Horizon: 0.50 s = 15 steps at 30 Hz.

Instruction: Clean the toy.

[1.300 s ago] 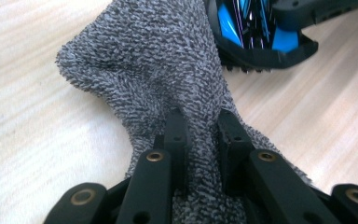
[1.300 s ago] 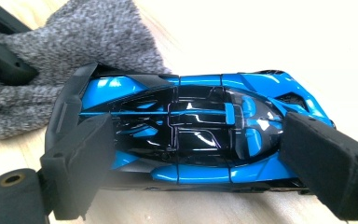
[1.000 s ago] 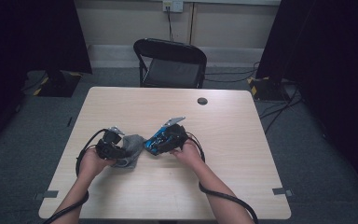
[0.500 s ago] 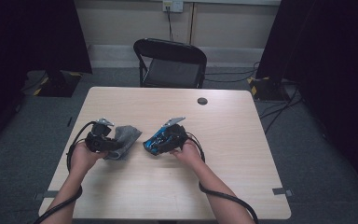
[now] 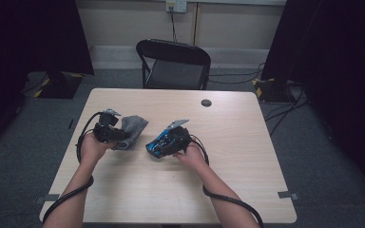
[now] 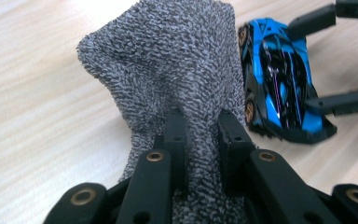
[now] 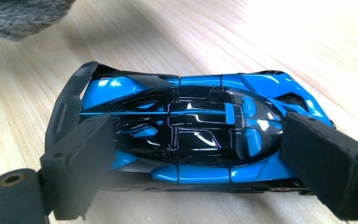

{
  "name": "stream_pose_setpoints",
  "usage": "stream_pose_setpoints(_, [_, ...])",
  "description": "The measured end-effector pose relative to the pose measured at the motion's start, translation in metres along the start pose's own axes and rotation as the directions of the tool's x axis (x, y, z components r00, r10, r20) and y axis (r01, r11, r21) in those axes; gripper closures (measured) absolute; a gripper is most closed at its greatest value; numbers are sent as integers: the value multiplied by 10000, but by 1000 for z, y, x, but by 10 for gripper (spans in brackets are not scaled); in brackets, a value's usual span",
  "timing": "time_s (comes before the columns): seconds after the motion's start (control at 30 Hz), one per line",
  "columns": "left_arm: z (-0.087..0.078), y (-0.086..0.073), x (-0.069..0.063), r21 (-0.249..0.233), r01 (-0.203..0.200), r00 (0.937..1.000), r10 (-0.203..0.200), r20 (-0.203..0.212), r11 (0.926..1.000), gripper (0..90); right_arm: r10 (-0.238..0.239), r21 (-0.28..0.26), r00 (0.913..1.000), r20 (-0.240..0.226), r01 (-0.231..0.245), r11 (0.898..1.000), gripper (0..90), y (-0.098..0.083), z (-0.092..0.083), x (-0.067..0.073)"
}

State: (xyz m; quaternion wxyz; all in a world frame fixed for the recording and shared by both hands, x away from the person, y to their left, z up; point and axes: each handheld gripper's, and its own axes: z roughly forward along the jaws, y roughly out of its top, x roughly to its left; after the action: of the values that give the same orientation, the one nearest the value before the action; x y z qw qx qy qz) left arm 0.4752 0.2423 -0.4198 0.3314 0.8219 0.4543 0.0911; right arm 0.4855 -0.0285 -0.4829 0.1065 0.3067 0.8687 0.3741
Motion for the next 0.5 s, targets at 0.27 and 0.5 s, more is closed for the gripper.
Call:
stream_pose_setpoints(0.27, [12,13,4,-133,232,9997,-232,-53,9996,769,-10,-30,10000,-2,10,10000,100,0,0,0])
stream_pose_setpoints(0.5, [30,25,3,-135,276,9996,-277,-42,9995,769,-15,-36,10000,-10,15,10000,100,0,0,0])
